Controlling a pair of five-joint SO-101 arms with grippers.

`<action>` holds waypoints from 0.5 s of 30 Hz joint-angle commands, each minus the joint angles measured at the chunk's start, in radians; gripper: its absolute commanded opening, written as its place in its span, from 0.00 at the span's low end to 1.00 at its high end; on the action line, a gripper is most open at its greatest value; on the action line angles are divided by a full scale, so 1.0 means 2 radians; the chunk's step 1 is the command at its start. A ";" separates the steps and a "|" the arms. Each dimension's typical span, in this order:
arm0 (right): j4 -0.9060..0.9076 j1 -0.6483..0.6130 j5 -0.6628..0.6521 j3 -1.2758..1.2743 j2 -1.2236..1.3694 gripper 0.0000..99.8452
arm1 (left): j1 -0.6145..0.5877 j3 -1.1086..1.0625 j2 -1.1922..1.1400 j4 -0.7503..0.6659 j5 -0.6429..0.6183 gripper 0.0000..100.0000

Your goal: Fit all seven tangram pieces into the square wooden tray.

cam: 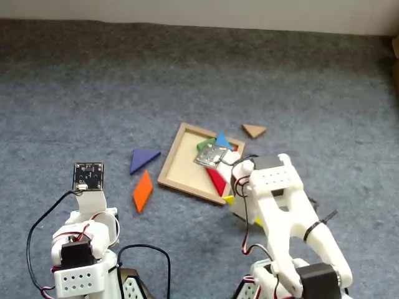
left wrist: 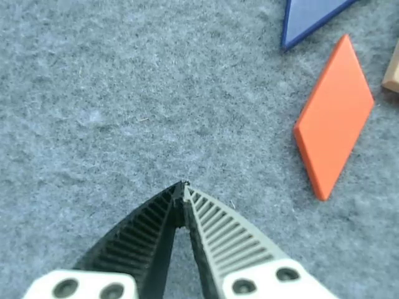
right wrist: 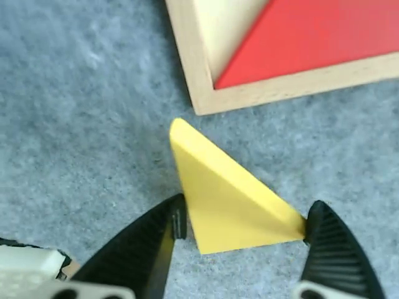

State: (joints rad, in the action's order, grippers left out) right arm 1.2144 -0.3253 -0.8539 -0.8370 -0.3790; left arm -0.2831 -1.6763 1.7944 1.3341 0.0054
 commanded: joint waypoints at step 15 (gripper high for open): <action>0.032 -0.063 0.049 0.099 -0.026 0.28 | -0.006 -0.010 0.013 -0.001 0.002 0.01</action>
State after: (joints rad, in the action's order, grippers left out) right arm 1.2421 -0.4235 -0.7741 -0.6974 -0.4020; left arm -0.2831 -1.6763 1.7944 1.3341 0.0054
